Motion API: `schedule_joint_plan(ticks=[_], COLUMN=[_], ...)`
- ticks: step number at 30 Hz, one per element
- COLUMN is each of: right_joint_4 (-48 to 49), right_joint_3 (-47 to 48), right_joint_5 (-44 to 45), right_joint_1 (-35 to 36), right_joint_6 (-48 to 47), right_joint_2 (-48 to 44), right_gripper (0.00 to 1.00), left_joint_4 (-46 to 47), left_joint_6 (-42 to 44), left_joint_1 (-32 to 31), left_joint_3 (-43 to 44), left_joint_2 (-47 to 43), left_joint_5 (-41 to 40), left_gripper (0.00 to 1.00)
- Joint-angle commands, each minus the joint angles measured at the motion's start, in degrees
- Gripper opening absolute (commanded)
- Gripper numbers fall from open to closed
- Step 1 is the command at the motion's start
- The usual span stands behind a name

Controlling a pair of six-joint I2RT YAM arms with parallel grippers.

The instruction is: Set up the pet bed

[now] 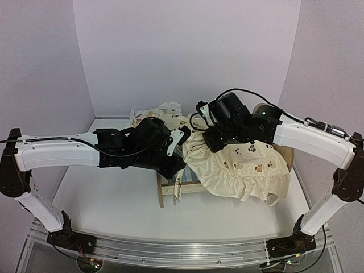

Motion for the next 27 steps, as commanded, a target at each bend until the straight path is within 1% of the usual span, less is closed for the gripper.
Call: schedule_joint_plan(ticks=[1, 3, 10, 15, 17, 21, 22, 23, 27], right_joint_4=[0.07, 0.06, 0.06, 0.08, 0.05, 0.02, 0.01, 0.05, 0.04], right_joint_3=[1.33, 1.2, 0.78, 0.68, 0.58, 0.38, 0.34, 0.35, 0.25], right_joint_5=[1.1, 1.08, 1.09, 0.14, -0.29, -0.16, -0.18, -0.22, -1.19], right_joint_1=[-0.72, -0.74, -0.71, -0.7, -0.69, -0.75, -0.72, -0.73, -0.7], right_joint_6=[0.7, 0.71, 0.88, 1.06, 1.05, 0.87, 0.85, 0.88, 1.05], right_joint_2=[0.25, 0.17, -0.05, -0.18, -0.33, -0.64, -0.72, -0.78, -0.69], right_gripper=[0.1, 0.1, 0.09, 0.09, 0.09, 0.09, 0.09, 0.09, 0.09], left_joint_4=[0.58, 0.56, -0.12, -0.83, -1.42, -1.8, -2.11, -2.47, -5.33], left_joint_6=[-0.15, -0.31, -0.44, -1.26, -1.3, 0.24, 0.13, -0.18, -2.19], left_joint_1=[-0.3, -0.32, -0.31, -0.35, -0.32, -0.35, -0.35, -0.34, -0.3], left_joint_3=[0.31, 0.23, 1.19, 2.24, 2.86, 3.74, 3.89, 3.99, 4.67], left_joint_2=[-2.39, -2.46, -3.23, -4.12, -4.5, -4.36, -4.04, -3.72, -2.34], left_joint_5=[-1.06, -1.64, -2.9, -9.42, -10.72, -4.87, -5.32, -6.39, -16.12], left_gripper=[0.03, 0.0, 0.0, 0.0, 0.0, 0.02, 0.02, 0.01, 0.0])
